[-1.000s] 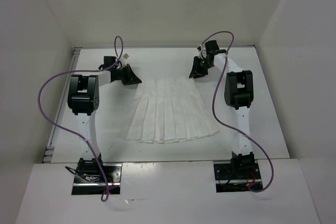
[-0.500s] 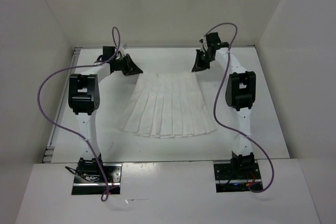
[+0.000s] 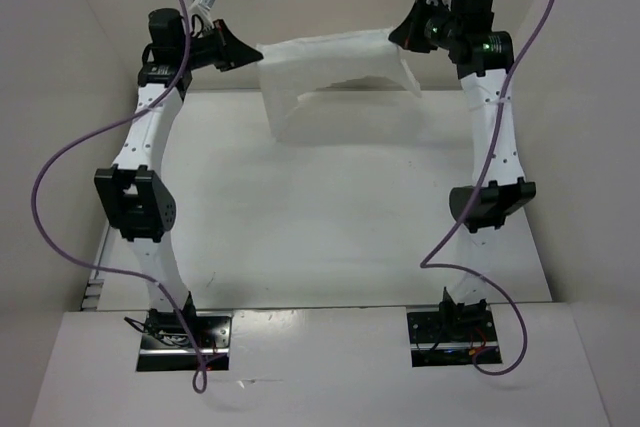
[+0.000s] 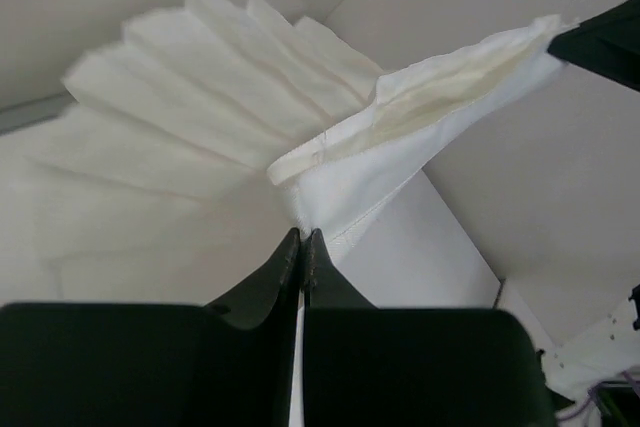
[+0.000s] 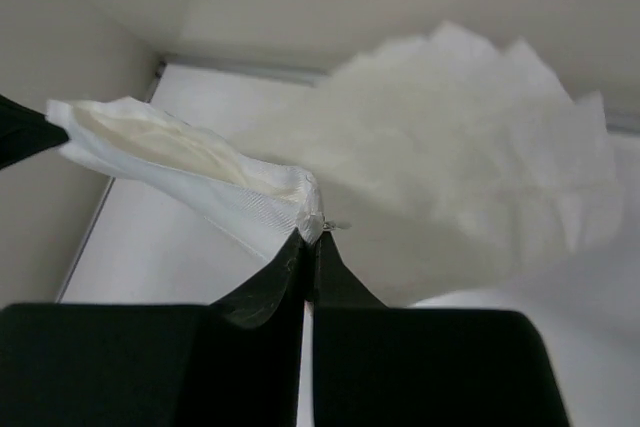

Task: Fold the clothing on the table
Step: Fold the skirt

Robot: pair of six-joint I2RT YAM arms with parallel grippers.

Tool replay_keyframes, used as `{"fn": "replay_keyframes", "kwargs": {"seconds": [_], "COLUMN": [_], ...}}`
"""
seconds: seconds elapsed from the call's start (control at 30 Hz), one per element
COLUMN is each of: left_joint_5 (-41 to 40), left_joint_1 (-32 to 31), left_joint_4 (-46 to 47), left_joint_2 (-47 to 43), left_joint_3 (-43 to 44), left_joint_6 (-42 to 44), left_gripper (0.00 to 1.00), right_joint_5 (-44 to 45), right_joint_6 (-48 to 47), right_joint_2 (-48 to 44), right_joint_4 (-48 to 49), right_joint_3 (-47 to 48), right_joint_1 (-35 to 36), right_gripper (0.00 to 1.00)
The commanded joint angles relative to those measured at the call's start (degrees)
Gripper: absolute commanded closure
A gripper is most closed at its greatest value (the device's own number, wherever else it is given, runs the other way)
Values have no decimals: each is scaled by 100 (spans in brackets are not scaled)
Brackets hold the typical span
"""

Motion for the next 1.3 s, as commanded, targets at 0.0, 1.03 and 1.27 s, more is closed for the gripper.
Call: {"fn": "replay_keyframes", "kwargs": {"seconds": [0.0,1.03,1.27], "left_joint_5": [-47,-1392,-1542], "left_joint_1": [71,-1476,-1537], "left_joint_4": [325,-280,204], "left_joint_2": [-935,-3682,-2109], "left_joint_3": [-1207,-5905,-5037], "left_joint_6": [155,-180,-3], "left_gripper": [100,100,100], "right_joint_5": [6,2061,2237], "right_joint_6": [-16,2313,2252], "right_joint_2": [-621,-4674,-4210], "right_joint_4": [-112,-1034,-410], "right_joint_3": [-1445,-8491,-8613], "right_joint_1": [-122,845,432], "right_gripper": [100,100,100]}}
